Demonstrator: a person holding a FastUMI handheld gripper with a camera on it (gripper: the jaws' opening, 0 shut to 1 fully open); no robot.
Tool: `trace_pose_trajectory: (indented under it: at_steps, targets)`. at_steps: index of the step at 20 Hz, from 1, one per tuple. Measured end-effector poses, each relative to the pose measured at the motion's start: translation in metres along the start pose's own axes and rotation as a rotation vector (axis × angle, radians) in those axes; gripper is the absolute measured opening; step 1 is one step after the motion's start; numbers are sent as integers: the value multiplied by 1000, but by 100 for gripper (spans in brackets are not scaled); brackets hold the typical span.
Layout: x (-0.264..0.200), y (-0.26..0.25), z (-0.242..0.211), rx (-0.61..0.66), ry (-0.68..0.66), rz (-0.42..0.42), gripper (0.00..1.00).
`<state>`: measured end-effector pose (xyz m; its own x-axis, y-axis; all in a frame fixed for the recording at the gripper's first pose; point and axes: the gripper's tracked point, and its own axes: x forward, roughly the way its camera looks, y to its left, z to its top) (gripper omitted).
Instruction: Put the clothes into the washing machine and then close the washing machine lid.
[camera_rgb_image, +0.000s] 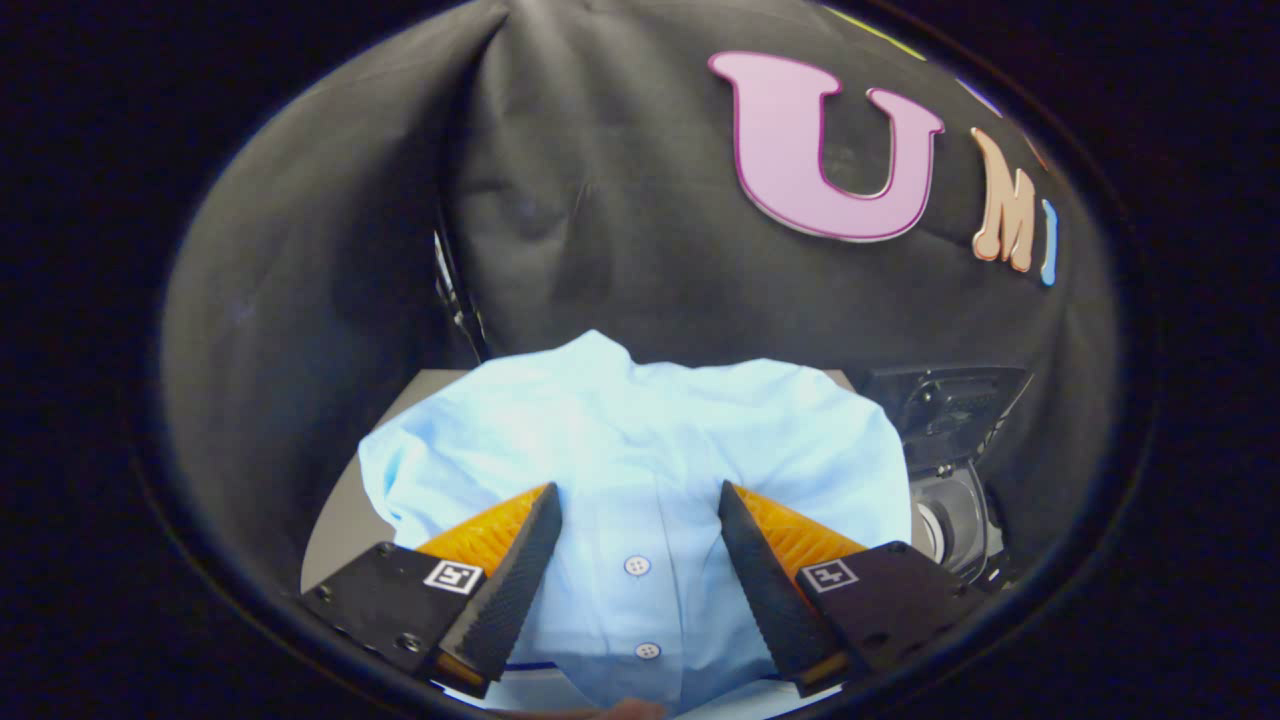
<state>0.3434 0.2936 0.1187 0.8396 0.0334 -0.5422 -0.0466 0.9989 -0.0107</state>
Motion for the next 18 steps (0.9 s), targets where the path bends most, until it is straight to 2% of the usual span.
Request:
trace_pose_trajectory:
  at_steps: [6,7,12,17,18]
  targets:
    - [-5,-6,1,26,11,9,97]
    - [-3,-8,2,20,8,-11,97]
    - [-4,-18,1,6,16,-43,34]
    - [-19,-26,-7,-23,17,-99,34]
    - [-21,-22,-8,-54,17,-85,34]
